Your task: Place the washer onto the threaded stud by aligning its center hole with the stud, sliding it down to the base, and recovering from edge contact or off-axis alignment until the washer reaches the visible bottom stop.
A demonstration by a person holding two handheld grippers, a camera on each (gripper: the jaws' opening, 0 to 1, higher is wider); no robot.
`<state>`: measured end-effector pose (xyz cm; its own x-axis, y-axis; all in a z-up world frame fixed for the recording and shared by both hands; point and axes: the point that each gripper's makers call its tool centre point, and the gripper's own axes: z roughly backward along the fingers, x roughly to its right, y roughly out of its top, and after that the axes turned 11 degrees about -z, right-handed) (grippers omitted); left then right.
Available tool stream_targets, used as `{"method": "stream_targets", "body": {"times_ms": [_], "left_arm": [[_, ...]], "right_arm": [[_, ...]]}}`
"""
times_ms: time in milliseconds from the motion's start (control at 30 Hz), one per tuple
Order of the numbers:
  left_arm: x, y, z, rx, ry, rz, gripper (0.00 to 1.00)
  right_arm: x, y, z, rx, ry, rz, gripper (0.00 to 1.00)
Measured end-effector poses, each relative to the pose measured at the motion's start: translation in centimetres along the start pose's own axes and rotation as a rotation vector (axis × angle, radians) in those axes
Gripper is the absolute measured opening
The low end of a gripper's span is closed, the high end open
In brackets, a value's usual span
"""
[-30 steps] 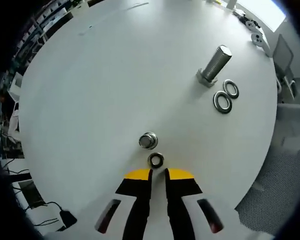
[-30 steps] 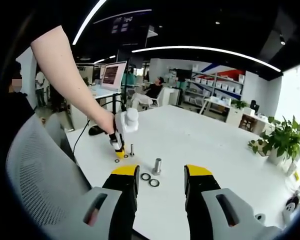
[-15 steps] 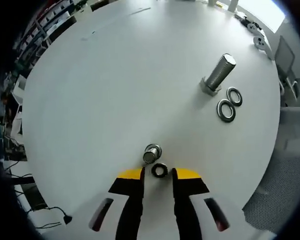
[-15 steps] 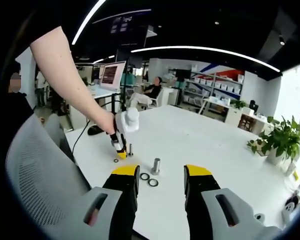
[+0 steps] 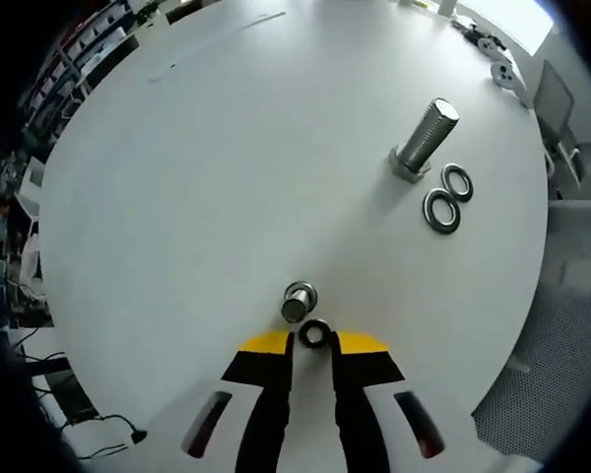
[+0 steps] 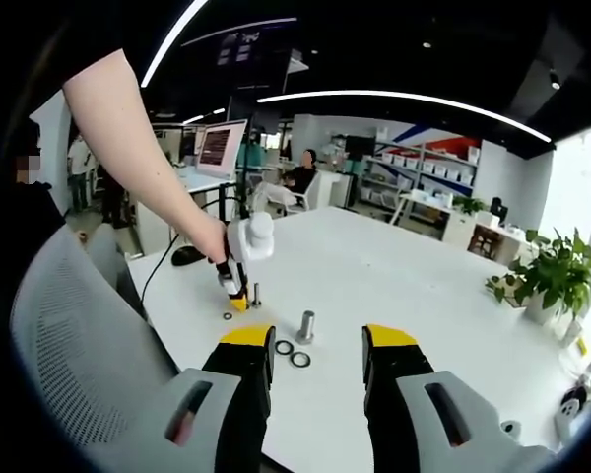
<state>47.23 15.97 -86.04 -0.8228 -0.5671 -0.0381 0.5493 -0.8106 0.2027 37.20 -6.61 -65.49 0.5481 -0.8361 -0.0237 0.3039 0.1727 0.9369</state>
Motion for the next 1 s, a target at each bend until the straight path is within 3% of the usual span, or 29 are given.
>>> {"method": "stream_targets", "body": {"times_ms": [367,667,1000], "left_arm": [[-0.07,0.04,0.06,0.015,0.003,0.042,0.13],[0.00,0.31,0.03,-0.005,0.017,-0.016,0.11],[0.09,0.31,-0.09,0.026,0.014,-0.007,0.10]], "right_arm": [[-0.04,-0.09,-0.04,-0.007,0.000,0.004,0.37],[-0.03,-0.19,-0.08,-0.012,-0.003,0.009,0.37],[0.03,-0.21,-0.05,-0.014,-0.006,0.011,0.37]]}}
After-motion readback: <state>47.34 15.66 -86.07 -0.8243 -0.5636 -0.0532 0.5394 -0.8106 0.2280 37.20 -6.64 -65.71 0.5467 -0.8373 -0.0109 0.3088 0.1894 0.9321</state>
